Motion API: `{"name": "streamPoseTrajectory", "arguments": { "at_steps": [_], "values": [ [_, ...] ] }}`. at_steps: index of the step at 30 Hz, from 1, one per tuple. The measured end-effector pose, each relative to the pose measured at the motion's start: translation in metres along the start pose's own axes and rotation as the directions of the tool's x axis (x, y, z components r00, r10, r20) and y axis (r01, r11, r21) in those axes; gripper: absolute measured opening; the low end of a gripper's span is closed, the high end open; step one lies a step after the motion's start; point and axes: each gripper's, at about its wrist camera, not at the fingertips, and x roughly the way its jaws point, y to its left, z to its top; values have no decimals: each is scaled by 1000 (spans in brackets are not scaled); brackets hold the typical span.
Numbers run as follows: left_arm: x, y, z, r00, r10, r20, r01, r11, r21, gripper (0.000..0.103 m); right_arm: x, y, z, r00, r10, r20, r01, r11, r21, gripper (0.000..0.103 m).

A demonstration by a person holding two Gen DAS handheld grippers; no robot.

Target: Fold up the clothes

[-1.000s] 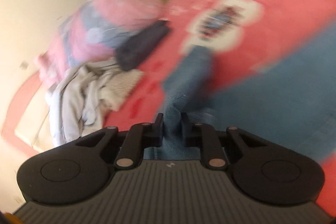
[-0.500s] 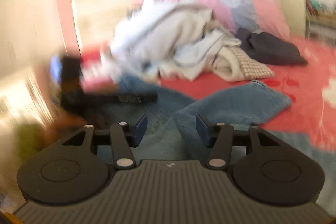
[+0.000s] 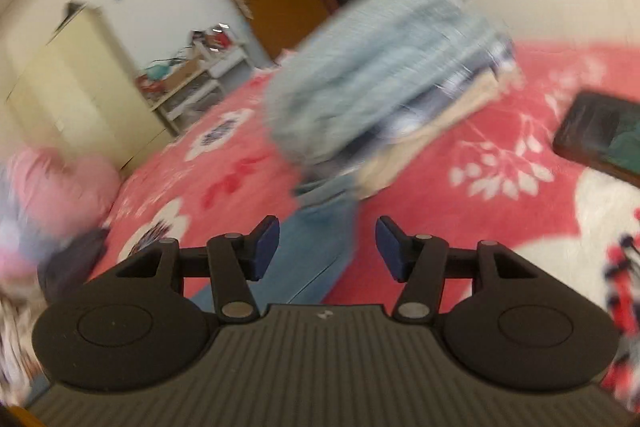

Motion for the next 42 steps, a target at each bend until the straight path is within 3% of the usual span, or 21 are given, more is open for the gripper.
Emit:
{"name": "streamPoseTrajectory", "arguments": {
  "at_steps": [2, 5, 10, 12, 17, 19, 20, 21, 23, 24, 27, 29, 30, 32, 34, 36, 38, 39, 40, 42],
  "values": [
    [0, 0, 0, 1000, 0, 1, 0, 1000, -2, 70, 27, -13, 7, 998, 29, -58, -26, 998, 63, 50],
    [0, 1, 0, 1000, -2, 2, 2, 1000, -8, 70, 52, -15, 0, 990, 104, -97, -90, 985, 144, 2],
    [0, 2, 0, 1000, -4, 3, 4, 1000, -10, 70, -2, -4, -3, 995, 66, 72, -72, 994, 83, 2],
    [-1, 2, 0, 1000, -5, 3, 5, 1000, -11, 70, -21, -13, -4, 994, 45, 98, -51, 997, 58, 2],
    [-1, 2, 0, 1000, -10, 3, 10, 1000, -14, 70, 8, -46, -10, 999, -41, -12, 42, 998, 43, 3],
    [-1, 3, 0, 1000, -12, 3, 12, 1000, -15, 70, 7, -56, -7, 1000, -1, 3, 0, 995, 103, 6],
    [-1, 3, 0, 1000, -12, 4, 12, 1000, -16, 70, 1, -57, -4, 1000, -6, 29, 3, 992, 127, 17],
    [-1, 3, 0, 1000, -13, 4, 13, 1000, -17, 70, -8, -58, -1, 996, -44, 73, 34, 990, 137, 25],
    [-1, 3, 0, 1000, -15, 4, 15, 1000, -18, 70, -27, -56, 6, 978, -140, 153, 119, 983, 140, 26],
    [-1, 3, 0, 1000, -15, 4, 15, 1000, -18, 70, -36, -54, 9, 973, -143, 182, 120, 984, 132, 26],
    [-1, 3, 0, 1000, -16, 4, 16, 1000, -19, 70, -47, -19, 9, 987, -38, 155, 42, 999, -19, 25],
    [-1, 3, 0, 1000, -16, 5, 16, 1000, -19, 70, -35, 19, -7, 997, 72, 25, -68, 987, -143, 25],
    [-1, 3, 0, 1000, -16, 5, 16, 1000, -19, 70, -28, 38, -16, 991, 122, -46, -129, 971, -202, 25],
    [-1, 3, 0, 1000, -16, 5, 16, 1000, -20, 70, -9, 83, -45, 955, 210, -208, -271, 903, -334, 24],
    [-1, 3, 0, 1000, -14, 5, 15, 1000, -19, 70, 1, 133, -88, 904, 249, -348, -405, 762, -506, 23],
    [-1, 3, 0, 1000, -15, 5, 15, 1000, -18, 70, 7, 168, -123, 876, 229, -424, -472, 582, -662, 21],
    [-1, 3, 1, 1000, -16, 4, 16, 1000, -17, 71, 19, 170, -128, 869, 199, -453, -483, 537, -692, 21],
    [-1, 3, 1, 1000, -18, 4, 18, 1000, -18, 71, 27, 161, -115, 869, 203, -451, -478, 577, -662, 18],
    [-1, 4, 1, 1000, -20, 5, 20, 1000, -18, 71, 31, 145, -97, 888, 184, -422, -436, 634, -639, 16],
    [-2, 5, 1, 1000, -25, 6, 25, 999, -22, 72, 49, 96, -53, 945, 95, -311, -270, 764, -586, 13]
  ]
}}
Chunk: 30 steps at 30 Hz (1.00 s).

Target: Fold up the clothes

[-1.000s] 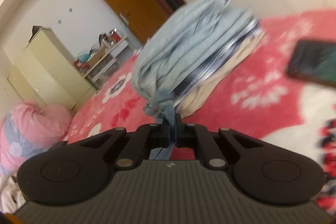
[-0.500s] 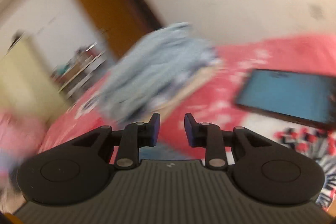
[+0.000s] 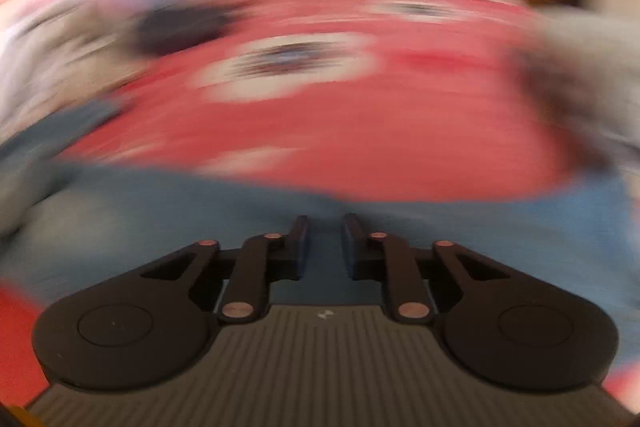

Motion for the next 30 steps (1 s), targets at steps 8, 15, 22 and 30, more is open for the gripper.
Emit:
{"name": "streamPoseTrajectory", "arguments": {
  "at_steps": [8, 15, 22, 30],
  "values": [
    [0, 1, 0, 1000, -6, 1, 6, 1000, -7, 72, -52, -105, -1, 955, -257, 145, 172, 884, 434, 8],
    [-1, 2, -1, 1000, -14, 4, 14, 1000, -8, 72, -48, 81, 35, 973, 178, 148, -207, 957, 204, 32],
    [-3, 3, -1, 1000, -27, 8, 27, 1000, -9, 72, 12, 298, 65, 844, 531, -80, -531, 847, 22, 51],
    [-4, 5, -1, 999, -48, 10, 48, 999, -1, 74, 69, 456, 51, 812, 448, -375, -545, 812, -210, 65]
  ]
}}
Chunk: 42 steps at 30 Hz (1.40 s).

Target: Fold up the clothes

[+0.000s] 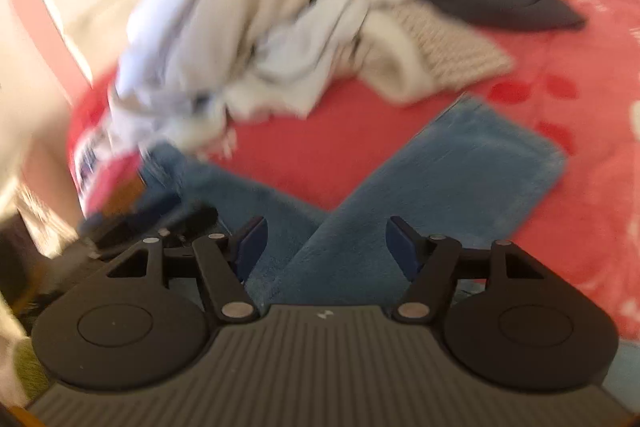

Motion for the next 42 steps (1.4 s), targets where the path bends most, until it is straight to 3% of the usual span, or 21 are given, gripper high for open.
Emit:
{"name": "streamPoseTrajectory", "arguments": {
  "at_steps": [2, 5, 6, 8, 10, 12, 13, 15, 17, 19, 21, 23, 24, 26, 28, 32, 33, 35, 37, 39, 42],
  "values": [
    [0, 1, 0, 1000, -7, 0, 7, 1000, -1, 74, 20, 0, -1, 998, -18, -59, 15, 998, -62, 62],
    [0, 1, 0, 1000, -9, 1, 9, 1000, -3, 75, 17, -4, -11, 993, -104, -47, 98, 987, -124, 20],
    [0, 1, 0, 1000, -9, 1, 9, 1000, -4, 75, 9, -12, -11, 996, -80, -27, 78, 994, -79, 14],
    [0, 1, 0, 1000, -9, 1, 9, 1000, -6, 75, -16, -28, -13, 998, -34, 59, 32, 999, 23, 12],
    [-1, 1, 0, 1000, -10, 2, 10, 1000, -6, 74, -66, -53, -21, 981, 5, 193, -26, 994, 104, 12],
    [-1, 2, 0, 1000, -10, 3, 11, 1000, -8, 74, -127, -87, -40, 941, 19, 337, -87, 978, 189, 12],
    [-1, 2, 0, 1000, -10, 3, 10, 1000, -10, 74, -158, -105, -56, 912, 6, 411, -106, 970, 221, 12],
    [-1, 2, 0, 1000, -10, 4, 10, 1000, -14, 74, -221, -143, -96, 836, -55, 545, -126, 949, 288, 12],
    [-1, 1, 0, 1000, -10, 5, 10, 1000, -19, 74, -266, -182, -142, 771, -153, 618, -116, 921, 372, 13],
    [-1, 1, 0, 1000, -9, 6, 9, 1000, -19, 74, -298, -225, -195, 728, -274, 628, -96, 867, 489, 17],
    [-1, 0, 0, 1000, -4, 6, 5, 1000, -17, 74, -307, -269, -244, 740, -403, 538, -27, 782, 623, 21],
    [-1, 0, 0, 1000, -1, 6, 1, 1000, -14, 74, -310, -305, -288, 756, -520, 398, 52, 653, 755, 21],
    [-1, -1, 0, 1000, 1, 5, -1, 1000, -13, 74, -315, -316, -309, 744, -574, 341, 89, 592, 801, 22],
    [-1, -1, 0, 1000, 4, 5, -4, 1000, -11, 74, -330, -325, -341, 714, -615, 335, 61, 531, 845, 22],
    [-1, -1, 0, 1000, 6, 6, -6, 1000, -13, 74, -344, -325, -358, 693, -610, 385, -16, 521, 853, 23],
    [0, -1, 0, 1000, 11, 8, -10, 1000, -17, 74, -354, -311, -340, 686, -597, 416, 10, 580, 815, 34],
    [0, -1, 0, 1000, 11, 8, -11, 1000, -17, 74, -354, -307, -331, 687, -591, 423, 25, 600, 799, 41],
    [0, -2, 0, 1000, 12, 8, -12, 1000, -17, 74, -349, -299, -302, 691, -583, 427, 92, 657, 749, 50],
    [0, -2, 0, 1000, 13, 8, -12, 1000, -17, 74, -333, -291, -265, 707, -587, 395, 209, 706, 677, 59],
    [0, -2, 0, 1000, 11, 8, -11, 1000, -16, 74, -312, -291, -225, 714, -623, 321, 353, 715, 603, 69],
    [0, -1, 0, 1000, 9, 7, -9, 1000, -13, 75, -281, -312, -181, 702, -682, 204, 491, 671, 555, 79]
  ]
}}
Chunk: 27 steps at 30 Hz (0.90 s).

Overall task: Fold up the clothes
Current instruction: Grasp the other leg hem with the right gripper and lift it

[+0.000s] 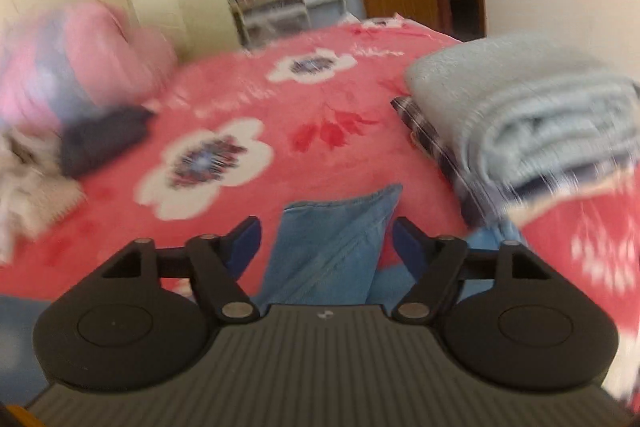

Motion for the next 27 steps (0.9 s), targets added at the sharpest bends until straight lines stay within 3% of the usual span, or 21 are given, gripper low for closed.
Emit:
{"name": "streamPoseTrajectory", "arguments": {
  "at_steps": [3, 4, 5, 6, 8, 10, 12, 14, 15, 16, 17, 20, 23, 27],
  "values": [
    [0, 1, 0, 1000, -5, -1, 5, 1000, 3, 75, 54, -9, 16, 987, -109, -116, 113, 993, 36, 78],
    [0, 1, 0, 1000, -6, -2, 6, 1000, 4, 75, 70, -17, 16, 982, -85, -169, 100, 992, 80, 76],
    [0, 0, 0, 1000, -6, -2, 6, 1000, 5, 75, 84, -25, 15, 974, -54, -219, 83, 988, 127, 50],
    [0, 0, 0, 1000, -5, -2, 5, 1000, 6, 75, 93, -34, 12, 968, 3, -253, 46, 981, 187, 5],
    [0, 0, 0, 1000, -5, -2, 5, 1000, 5, 75, 84, -45, 9, 976, 52, -212, 5, 966, 258, 4],
    [0, 0, 0, 1000, -5, -2, 5, 1000, 5, 75, 42, -51, 9, 990, 126, -56, -105, 955, 277, 4],
    [0, 0, 0, 1000, -5, -2, 5, 1000, 4, 75, -13, -69, 3, 968, 205, 148, -242, 919, 311, 4],
    [0, 1, 0, 1000, -4, 0, 4, 1000, -1, 75, -57, -93, -15, 933, 222, 283, -316, 882, 349, 4],
    [0, 1, 0, 1000, -4, 1, 4, 1000, -4, 75, -69, -108, -28, 930, 197, 311, -309, 876, 371, 4],
    [0, 1, 0, 1000, -3, 1, 3, 1000, -6, 75, -78, -122, -43, 930, 167, 327, -296, 869, 397, 4],
    [0, 1, 0, 1000, -3, 2, 3, 1000, -7, 75, -74, -138, -58, 947, 128, 294, -254, 859, 444, 4],
    [0, 1, 0, 1000, 0, 1, 0, 1000, -4, 75, -45, -185, -111, 985, 104, 139, -170, 737, 654, 2],
    [0, 0, 0, 1000, 3, 1, -3, 1000, -1, 75, -45, -193, -132, 970, 115, 214, -233, 683, 692, 3],
    [0, 0, 0, 1000, 4, 1, -4, 1000, 0, 75, -58, -180, -111, 956, 98, 278, -261, 720, 643, 3]
  ]
}}
